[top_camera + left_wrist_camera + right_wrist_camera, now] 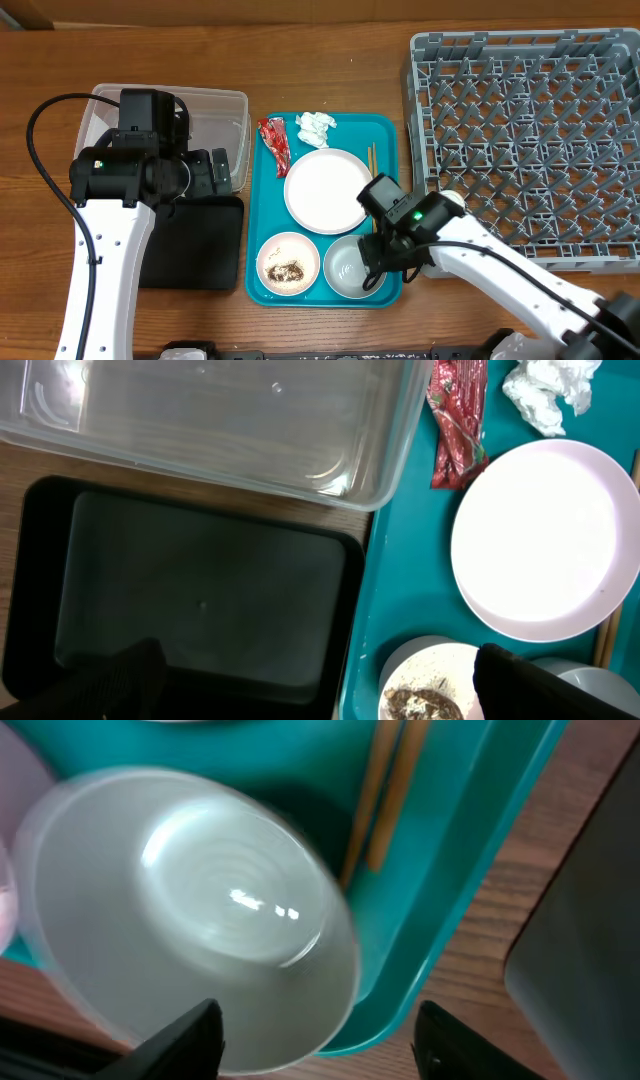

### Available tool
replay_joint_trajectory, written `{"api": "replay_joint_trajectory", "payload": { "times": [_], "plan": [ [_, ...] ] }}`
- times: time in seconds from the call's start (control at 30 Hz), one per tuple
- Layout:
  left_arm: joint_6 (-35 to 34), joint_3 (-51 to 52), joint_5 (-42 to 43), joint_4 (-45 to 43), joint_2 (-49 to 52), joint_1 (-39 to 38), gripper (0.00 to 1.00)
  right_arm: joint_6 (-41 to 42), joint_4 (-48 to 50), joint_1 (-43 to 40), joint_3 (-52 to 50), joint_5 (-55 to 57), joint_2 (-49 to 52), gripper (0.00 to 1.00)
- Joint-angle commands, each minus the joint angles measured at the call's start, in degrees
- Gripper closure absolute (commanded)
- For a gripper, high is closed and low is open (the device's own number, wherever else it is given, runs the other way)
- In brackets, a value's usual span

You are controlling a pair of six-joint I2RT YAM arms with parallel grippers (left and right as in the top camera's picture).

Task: Sort waste into correct bins and load items into the dishwasher
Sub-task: 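Grasp the small white bowl on the tray with the right gripper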

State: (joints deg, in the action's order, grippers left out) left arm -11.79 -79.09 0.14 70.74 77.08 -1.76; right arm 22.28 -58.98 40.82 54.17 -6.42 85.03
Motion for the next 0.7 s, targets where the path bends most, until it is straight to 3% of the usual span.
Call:
{"api": "replay_joint_trajectory", "payload": {
  "times": [0.0, 0.07, 0.1, 0.3, 0.47, 0.53, 0.67],
  "plan": [
    [0.9, -0.6, -0.8, 0.0, 0.4, 0.2, 0.00, 0.0, 0.7, -0.1, -0.8, 0.8, 2.1, 0.43],
    [0.9, -0.6, -0.8, 0.0, 0.4, 0.2, 0.00, 0.0, 0.8, -0.1, -0.8, 0.8, 2.6, 0.61],
    [0.9, -0.6, -0.8, 0.0, 0.4, 0.2, 0.00, -0.2, 0.8, -0.1, -0.8, 0.8, 2.6, 0.64],
    [0.9, -0.6, -0.8, 0.0, 0.4, 0.2, 0.00, -3.0, 0.7, -0.1, -0.8, -1.0, 3.3, 0.64],
    [0.9, -0.6, -0.8, 0.0, 0.4, 0.2, 0.00, -4.3, 0.4, -0.1, -1.0, -2.5, 6.3, 0.58],
    [0.9, -0.6, -0.8, 0.0, 0.4, 0.2, 0.00, -4.6, 0.4, -0.1, -1.0, -2.7, 7.3, 0.65],
    [0.9, -0.6, -0.8, 0.0, 0.4, 0.2, 0.00, -4.5, 0.3, -0.1, -0.9, -2.6, 7.7, 0.91]
  ]
}}
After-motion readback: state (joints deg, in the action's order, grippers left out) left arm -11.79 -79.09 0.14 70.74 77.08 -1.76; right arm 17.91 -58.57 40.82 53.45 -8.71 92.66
